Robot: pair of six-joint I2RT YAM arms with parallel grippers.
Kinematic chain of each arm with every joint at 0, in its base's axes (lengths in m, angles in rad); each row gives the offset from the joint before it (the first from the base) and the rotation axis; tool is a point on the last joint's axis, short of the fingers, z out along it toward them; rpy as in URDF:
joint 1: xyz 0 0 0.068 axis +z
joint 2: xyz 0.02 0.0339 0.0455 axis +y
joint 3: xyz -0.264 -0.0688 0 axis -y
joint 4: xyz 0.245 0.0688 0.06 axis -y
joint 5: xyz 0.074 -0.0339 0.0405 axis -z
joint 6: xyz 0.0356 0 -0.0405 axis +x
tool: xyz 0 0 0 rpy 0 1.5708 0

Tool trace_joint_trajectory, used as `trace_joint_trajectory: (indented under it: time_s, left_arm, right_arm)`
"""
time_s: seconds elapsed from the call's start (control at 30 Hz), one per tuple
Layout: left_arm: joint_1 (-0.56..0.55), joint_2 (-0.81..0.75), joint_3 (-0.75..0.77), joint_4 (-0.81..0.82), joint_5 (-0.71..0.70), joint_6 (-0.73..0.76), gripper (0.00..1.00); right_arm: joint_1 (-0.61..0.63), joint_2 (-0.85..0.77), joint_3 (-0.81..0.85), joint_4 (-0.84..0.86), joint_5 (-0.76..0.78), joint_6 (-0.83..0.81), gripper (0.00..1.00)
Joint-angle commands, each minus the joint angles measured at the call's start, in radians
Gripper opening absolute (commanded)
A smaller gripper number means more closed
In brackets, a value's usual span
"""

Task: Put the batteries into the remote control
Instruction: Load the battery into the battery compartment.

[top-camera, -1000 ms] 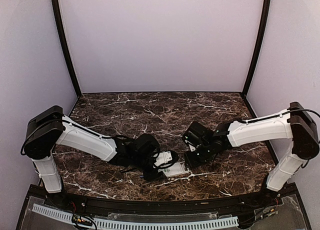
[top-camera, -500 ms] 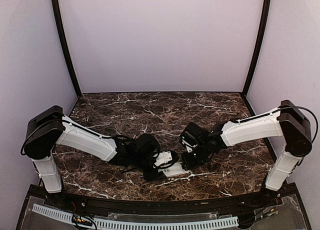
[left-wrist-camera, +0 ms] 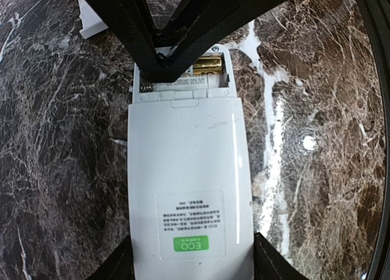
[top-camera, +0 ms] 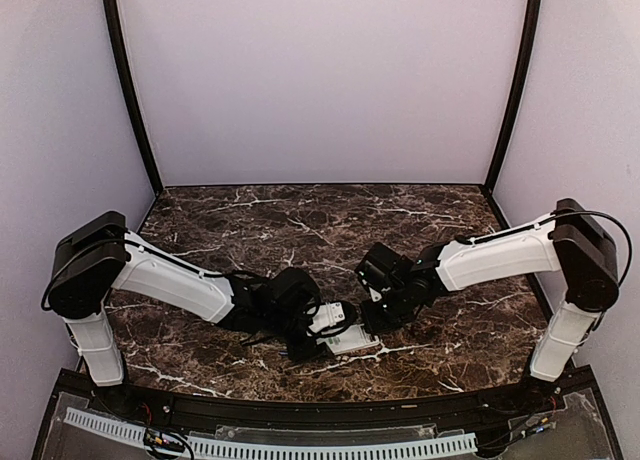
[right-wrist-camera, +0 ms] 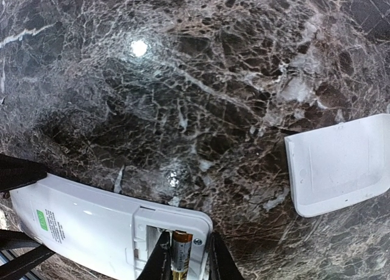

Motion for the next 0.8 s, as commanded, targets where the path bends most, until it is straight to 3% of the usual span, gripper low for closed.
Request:
trace_joint_trajectory:
  time_s: [0.0,0.17,0.4,0.77]
  left_arm:
    - [-0.002,0.017,-0.005,-0.095,-0.014,0.032,0.34]
    - [-0.001,0.016,-0.004,-0.099,-0.013,0.031,0.34]
    - [-0.001,-0.038,-0.006,-0.100,-0.001,0.041,0.53]
    - [0.003,-0.306,-0.044,-0.093,0.015,0.035,0.78]
  right_arm:
    - [-0.001,0.024,-0.012,-0.046,0.061,-0.024,0.10]
    - [0.001,0.012,0.000,-0.047,0.046,-0.036,0.18]
    - [-0.001,-0.083,0.033,-0.070,0.058,-0.091,0.32]
    - [-0.001,-0.261,0.054,0.033,-0.012,-0.304,0.38]
